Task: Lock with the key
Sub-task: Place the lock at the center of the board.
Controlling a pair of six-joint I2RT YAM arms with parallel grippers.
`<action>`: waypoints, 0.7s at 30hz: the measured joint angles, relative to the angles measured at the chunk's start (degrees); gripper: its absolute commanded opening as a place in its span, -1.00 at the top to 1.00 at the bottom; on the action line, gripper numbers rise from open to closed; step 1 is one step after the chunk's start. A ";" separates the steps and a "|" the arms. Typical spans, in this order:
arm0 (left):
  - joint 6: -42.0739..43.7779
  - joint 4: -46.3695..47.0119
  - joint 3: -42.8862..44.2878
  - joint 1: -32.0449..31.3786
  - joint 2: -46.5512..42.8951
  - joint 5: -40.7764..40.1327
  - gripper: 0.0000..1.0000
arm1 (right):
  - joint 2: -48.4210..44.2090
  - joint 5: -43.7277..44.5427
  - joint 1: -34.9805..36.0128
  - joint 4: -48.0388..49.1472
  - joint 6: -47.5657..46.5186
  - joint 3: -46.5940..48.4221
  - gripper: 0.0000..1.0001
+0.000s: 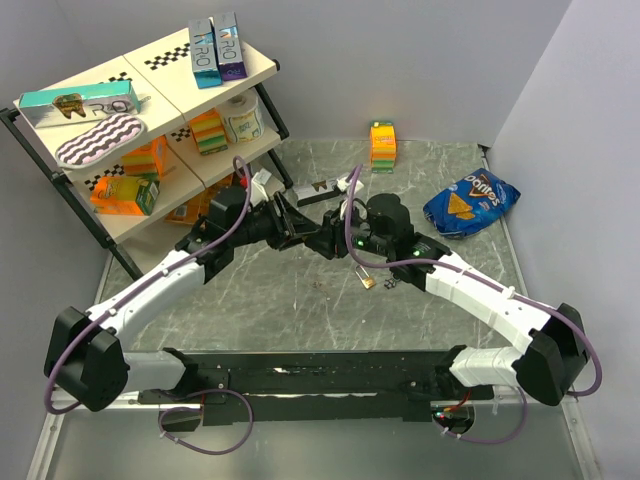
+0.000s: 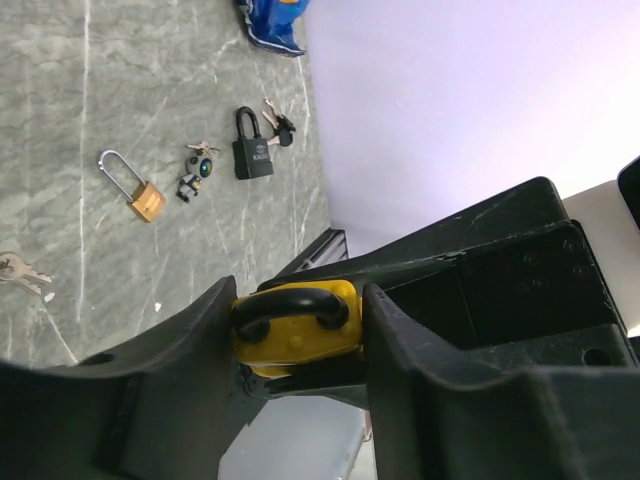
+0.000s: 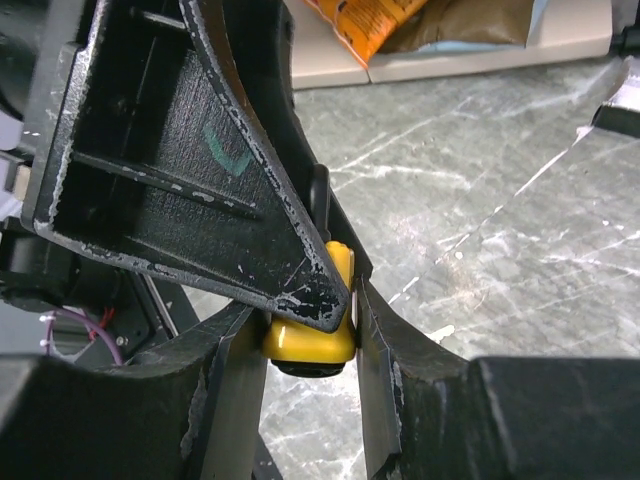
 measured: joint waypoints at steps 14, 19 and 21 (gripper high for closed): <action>0.70 0.37 -0.42 -0.04 -0.02 -0.74 0.98 | 0.26 0.33 0.20 0.02 0.07 -0.24 -0.24; 5.75 -4.96 0.04 0.55 -0.02 -1.18 0.98 | -1.49 -0.02 0.20 0.48 -0.55 -0.66 -0.73; 8.02 -7.80 0.39 0.98 0.02 -1.60 0.98 | -3.08 -0.33 0.17 0.61 -1.66 -1.22 -0.99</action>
